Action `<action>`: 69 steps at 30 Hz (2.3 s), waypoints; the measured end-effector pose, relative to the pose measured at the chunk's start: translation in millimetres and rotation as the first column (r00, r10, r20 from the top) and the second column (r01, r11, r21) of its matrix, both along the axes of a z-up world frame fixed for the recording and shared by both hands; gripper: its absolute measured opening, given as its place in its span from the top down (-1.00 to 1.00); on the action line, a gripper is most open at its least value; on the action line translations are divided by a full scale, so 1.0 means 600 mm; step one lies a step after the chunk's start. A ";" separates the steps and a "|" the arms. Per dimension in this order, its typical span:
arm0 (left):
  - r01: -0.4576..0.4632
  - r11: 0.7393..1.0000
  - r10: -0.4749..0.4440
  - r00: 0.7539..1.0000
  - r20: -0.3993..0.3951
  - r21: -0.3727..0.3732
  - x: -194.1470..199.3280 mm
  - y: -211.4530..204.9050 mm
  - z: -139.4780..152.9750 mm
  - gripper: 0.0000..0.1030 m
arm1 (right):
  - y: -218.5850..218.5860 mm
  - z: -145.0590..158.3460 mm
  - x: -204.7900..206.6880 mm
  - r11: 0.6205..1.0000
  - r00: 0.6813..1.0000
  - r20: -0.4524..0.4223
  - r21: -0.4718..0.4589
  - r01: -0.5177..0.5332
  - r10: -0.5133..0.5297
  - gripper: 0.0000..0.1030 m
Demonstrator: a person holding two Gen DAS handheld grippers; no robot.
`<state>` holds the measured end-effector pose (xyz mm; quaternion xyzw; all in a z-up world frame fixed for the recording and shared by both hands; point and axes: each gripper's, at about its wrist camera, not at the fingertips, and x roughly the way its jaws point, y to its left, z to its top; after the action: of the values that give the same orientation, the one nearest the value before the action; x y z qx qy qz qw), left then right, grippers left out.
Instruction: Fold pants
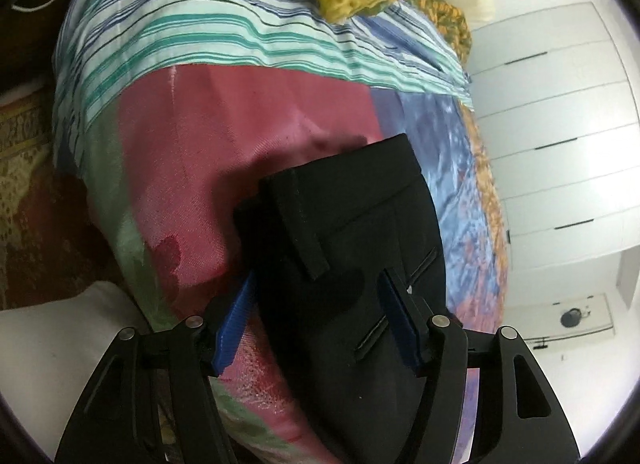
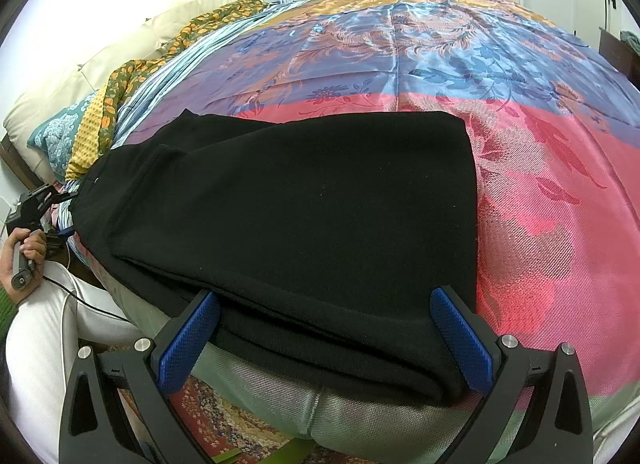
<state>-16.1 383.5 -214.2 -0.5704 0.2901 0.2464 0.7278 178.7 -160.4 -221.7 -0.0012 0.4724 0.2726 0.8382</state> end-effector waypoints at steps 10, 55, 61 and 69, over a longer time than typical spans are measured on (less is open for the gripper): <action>0.203 0.859 -0.186 0.979 -0.084 0.470 0.036 -0.150 0.189 0.87 | 0.001 0.000 0.000 1.000 1.000 0.000 0.000 0.001 -0.001 -1.00; 0.779 0.394 -0.675 0.605 -0.422 0.487 0.244 -0.496 0.087 0.83 | 0.044 0.054 0.205 0.951 0.925 -0.226 0.125 -0.283 0.305 0.54; 0.747 0.357 -0.715 0.604 -0.351 0.561 0.228 -0.542 0.203 0.76 | -0.063 0.169 0.157 0.892 0.945 -0.149 0.398 -0.213 0.292 0.63; 0.808 0.308 -0.682 0.556 -0.475 0.503 0.246 -0.584 0.135 0.66 | -0.215 0.061 0.112 0.964 0.948 -0.312 0.264 0.025 0.060 0.63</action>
<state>131.7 33.1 -133.1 -0.0393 0.4711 0.0155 0.8811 245.8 -289.7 -184.8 0.1502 0.5602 0.3373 0.7415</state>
